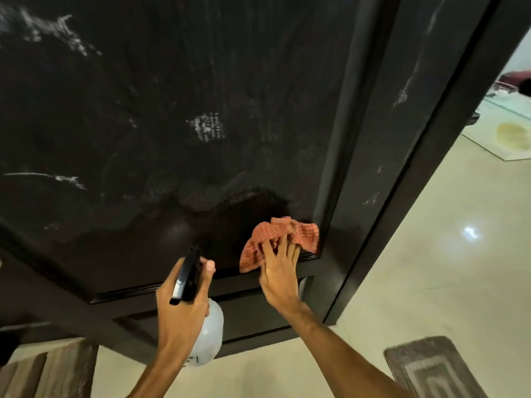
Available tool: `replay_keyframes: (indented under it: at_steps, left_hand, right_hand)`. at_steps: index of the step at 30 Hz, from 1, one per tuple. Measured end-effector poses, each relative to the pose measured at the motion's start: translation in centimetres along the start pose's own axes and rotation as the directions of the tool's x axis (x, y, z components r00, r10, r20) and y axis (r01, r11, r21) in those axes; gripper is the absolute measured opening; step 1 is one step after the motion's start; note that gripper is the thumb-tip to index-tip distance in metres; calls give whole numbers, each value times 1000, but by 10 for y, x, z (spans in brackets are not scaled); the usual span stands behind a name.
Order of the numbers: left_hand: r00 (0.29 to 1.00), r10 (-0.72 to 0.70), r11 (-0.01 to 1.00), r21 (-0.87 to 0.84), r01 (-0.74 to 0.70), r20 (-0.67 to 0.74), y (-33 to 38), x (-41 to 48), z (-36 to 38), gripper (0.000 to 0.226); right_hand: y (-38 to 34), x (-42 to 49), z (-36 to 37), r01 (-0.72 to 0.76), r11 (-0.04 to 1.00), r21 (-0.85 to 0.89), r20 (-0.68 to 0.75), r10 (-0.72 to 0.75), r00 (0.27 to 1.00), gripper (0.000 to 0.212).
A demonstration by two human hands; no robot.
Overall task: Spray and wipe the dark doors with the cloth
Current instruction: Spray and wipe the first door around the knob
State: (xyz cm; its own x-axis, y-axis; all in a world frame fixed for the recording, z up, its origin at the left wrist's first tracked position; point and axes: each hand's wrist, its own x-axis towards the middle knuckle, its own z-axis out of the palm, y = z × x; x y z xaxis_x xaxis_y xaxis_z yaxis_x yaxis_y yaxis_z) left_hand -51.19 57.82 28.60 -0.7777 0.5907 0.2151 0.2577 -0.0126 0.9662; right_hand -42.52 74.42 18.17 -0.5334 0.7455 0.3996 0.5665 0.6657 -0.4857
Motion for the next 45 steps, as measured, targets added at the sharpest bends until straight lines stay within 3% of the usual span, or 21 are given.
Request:
replay_keyframes:
  at_steps: [5,7,10,12,15,20,24,26,30,33,36,38,41,43,45]
  left_hand:
    - [999,15,1000,-8,-14,45,8,2,44,5]
    - [998,8,1000,-7,-8,56,9,-3,59,4]
    - [996,2,1000,-22,0,84,23,-3,81,8]
    - [995,19,999,-35,-16,100,33,2,93,9]
    - [992,29,999,-28,-26,124,33,0,113,8]
    - [985,15,999,-41,-8,169,30,-12,141,6]
    - [981,43,998,-58,-33,191,43,-2,154,8]
    - [981,48,998,-46,-40,190,39,-4,158,8]
    - [978,20,999,-32,-14,208,30,-17,166,5]
    - [977,14,999,-55,-2,213,41,-12,166,6]
    - [981,19,998,-59,-8,193,53,-2,162,8]
    - [989,-2,997,-76,13,151,56,-2,156,13]
    - [993,-8,997,-77,17,116,56,-6,148,12]
    - [995,-10,996,-82,18,98,58,-3,142,7]
    - [997,1,996,-87,5,76,62,3,131,5]
  right_hand:
    - [30,50,-51,-87,992,95,-253,109,961,81]
    - [55,35,-42,-50,999,8,-213,51,976,83]
    - [79,5,-41,-8,997,-71,-35,6,999,86]
    - [82,29,-64,32,997,-73,-111,-40,993,78]
    - [89,67,-92,-91,996,-24,-316,79,945,75]
    - [143,14,-47,-170,983,72,-289,183,940,104]
    - [132,65,-89,-126,941,313,-426,258,867,72]
    - [130,81,-102,-102,923,371,-453,275,848,71]
    - [151,27,-66,-248,923,295,-339,344,876,104]
    - [144,17,-71,-193,947,255,-244,256,935,83]
    - [106,73,-122,-7,987,159,-333,60,941,58]
    - [82,95,-143,70,993,95,-368,-31,929,62]
    - [70,76,-127,72,995,63,-354,-46,934,72]
    - [71,44,-102,56,993,106,-271,-26,962,87]
    - [59,27,-89,31,975,218,-217,18,976,83]
